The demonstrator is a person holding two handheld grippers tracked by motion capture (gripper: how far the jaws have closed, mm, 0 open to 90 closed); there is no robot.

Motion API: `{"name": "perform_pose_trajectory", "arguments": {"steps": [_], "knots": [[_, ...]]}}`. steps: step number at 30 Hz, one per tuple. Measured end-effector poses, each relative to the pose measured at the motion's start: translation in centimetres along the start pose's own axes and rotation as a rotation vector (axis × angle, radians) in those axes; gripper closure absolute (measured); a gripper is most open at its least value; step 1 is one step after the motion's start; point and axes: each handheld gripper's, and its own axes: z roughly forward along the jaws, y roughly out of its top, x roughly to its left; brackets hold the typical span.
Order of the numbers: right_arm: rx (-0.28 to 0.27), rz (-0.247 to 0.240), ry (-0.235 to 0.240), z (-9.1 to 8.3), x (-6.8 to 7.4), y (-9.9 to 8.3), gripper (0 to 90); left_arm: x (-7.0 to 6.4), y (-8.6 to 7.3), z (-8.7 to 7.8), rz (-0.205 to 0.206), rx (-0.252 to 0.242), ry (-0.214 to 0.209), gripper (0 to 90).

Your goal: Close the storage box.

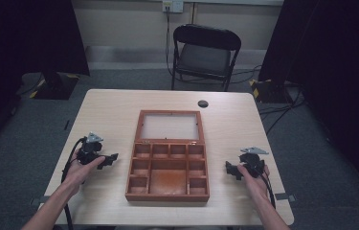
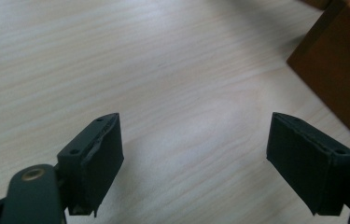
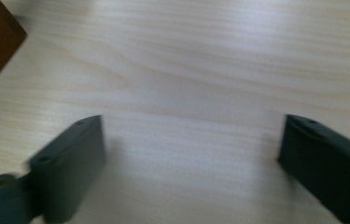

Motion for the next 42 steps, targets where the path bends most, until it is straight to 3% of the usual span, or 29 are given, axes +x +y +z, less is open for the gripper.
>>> {"name": "perform_pose_trajectory", "arguments": {"steps": [3, 7, 8, 10, 13, 15, 19, 21, 24, 26, 27, 34, 42], "knots": [[0.003, 0.002, 0.025, -0.1, 0.2, 0.5, 15.6, -0.2, 0.3, -0.2, -0.019, -0.021, -0.016, 17.6], [-0.019, 0.012, 0.055, -0.7, 0.1, 0.9, 18.9, -0.7, 0.8, -0.7, -0.013, -0.027, -0.039, 18.7], [-0.033, 0.024, 0.077, -0.9, 0.1, 1.0, 20.4, -0.8, 1.1, -0.8, 0.001, -0.017, -0.053, 18.7], [-0.045, 0.052, 0.105, -1.3, -0.1, 1.5, 20.0, -1.0, 1.5, -1.1, -0.007, -0.022, -0.041, 19.1], [-0.071, 0.018, 0.096, -1.8, -0.1, 2.1, 19.3, -1.2, 2.1, -1.6, -0.006, -0.065, -0.036, 19.6], [-0.076, 0.016, 0.095, -2.1, -0.1, 2.5, 18.3, -1.3, 2.6, -1.7, 0.01, -0.047, -0.047, 19.2], [-0.072, -0.006, 0.121, -2.4, 0.1, 3.4, 16.9, -1.5, 3.5, -2.2, 0.01, -0.108, -0.036, 20.0], [-0.078, -0.015, 0.124, -2.7, 0.2, 4.0, 16.6, -1.6, 3.9, -2.3, 0.034, -0.088, -0.053, 20.0], [-0.067, -0.038, 0.094, -2.8, 0.6, 4.5, 17.1, -1.9, 4.5, -2.4, 0.02, -0.1, -0.086, 20.8], [-0.077, -0.035, 0.101, -2.8, 0.9, 4.9, 17.0, -2.2, 5.0, -2.4, 0.029, -0.122, -0.075, 20.8], [-0.078, -0.037, 0.103, -2.7, 1.0, 5.1, 17.0, -2.3, 5.3, -2.2, 0.033, -0.109, -0.093, 20.8], [-0.103, -0.069, 0.145, -2.2, 2.7, 7.7, 15.9, -2.4, 7.4, -1.4, 0.036, -0.137, -0.082, 20.8], [-0.124, -0.077, 0.212, -1.2, 3.3, 10.6, 14.4, -1.7, 9.3, -0.5, 0.038, -0.119, -0.096, 20.4]]}}
